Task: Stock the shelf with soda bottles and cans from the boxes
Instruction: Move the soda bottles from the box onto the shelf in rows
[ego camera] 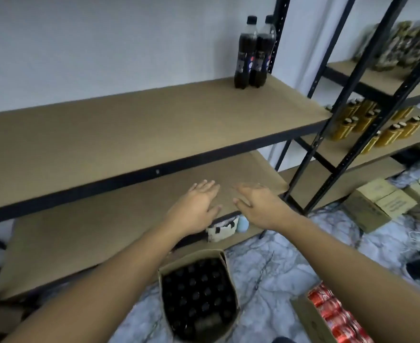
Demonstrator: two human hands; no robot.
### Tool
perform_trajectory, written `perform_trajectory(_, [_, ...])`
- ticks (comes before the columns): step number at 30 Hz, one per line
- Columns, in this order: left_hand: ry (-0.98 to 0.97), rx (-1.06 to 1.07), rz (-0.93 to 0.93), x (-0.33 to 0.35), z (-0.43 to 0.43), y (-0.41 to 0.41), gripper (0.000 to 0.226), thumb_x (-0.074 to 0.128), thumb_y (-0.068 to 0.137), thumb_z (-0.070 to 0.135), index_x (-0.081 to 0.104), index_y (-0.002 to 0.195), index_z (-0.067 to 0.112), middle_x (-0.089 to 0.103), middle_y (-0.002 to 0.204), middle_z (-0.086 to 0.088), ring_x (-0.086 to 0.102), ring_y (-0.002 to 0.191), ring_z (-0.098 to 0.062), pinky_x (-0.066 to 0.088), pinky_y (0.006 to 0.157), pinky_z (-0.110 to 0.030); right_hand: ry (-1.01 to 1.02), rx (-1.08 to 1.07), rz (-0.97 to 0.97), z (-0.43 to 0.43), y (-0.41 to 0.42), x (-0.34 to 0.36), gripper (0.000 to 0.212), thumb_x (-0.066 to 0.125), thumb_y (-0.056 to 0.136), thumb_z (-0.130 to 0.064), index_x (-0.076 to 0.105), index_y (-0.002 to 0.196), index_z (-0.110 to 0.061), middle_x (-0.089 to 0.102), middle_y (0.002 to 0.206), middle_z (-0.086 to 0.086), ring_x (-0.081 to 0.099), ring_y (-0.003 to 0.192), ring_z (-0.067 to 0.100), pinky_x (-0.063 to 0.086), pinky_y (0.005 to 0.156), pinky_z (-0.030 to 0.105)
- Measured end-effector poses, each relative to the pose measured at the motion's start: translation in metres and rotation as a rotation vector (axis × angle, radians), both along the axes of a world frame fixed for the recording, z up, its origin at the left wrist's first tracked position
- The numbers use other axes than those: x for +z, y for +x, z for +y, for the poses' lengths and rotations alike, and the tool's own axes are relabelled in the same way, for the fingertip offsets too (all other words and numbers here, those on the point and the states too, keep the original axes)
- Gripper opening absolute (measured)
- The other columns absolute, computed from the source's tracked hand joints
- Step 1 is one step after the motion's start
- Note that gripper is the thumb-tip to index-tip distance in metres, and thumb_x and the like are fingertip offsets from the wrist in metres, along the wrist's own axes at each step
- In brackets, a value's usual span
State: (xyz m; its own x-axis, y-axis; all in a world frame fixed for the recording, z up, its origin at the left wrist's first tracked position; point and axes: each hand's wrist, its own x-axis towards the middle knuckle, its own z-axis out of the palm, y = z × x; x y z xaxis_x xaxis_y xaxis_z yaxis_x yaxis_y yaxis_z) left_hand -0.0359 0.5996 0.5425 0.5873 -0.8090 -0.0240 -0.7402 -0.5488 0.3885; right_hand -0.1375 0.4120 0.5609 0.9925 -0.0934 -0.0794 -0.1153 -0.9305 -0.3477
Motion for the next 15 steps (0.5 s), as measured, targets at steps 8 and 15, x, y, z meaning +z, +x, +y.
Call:
perform_trajectory(8, [0.246,0.325,0.437,-0.166,0.061,-0.106,0.061,0.049,0.104,0.044,0.034,0.157,0.016,0.037,0.161,-0.006,0.040,0.144,-0.026,0.037,0.113,-0.034,0.165,0.246,0.448,0.031,-0.068,-0.161,0.050,0.048,0.106,-0.039,0.044,0.152,-0.019,0.053,0.146,0.008,0.051,0.131,0.028,0.045,0.105,0.040])
perform_trajectory(15, [0.320,0.591,0.684,-0.329,0.098,-0.151,0.060,0.060,0.098,0.042,0.042,0.152,0.023,0.065,0.130,-0.009,0.062,0.114,-0.026,0.050,0.086,-0.031,0.196,0.260,0.793,0.053,-0.075,-0.336,0.045,0.054,0.103,-0.038,0.053,0.144,-0.019,0.062,0.129,0.010,0.059,0.115,0.029,0.050,0.097,0.041])
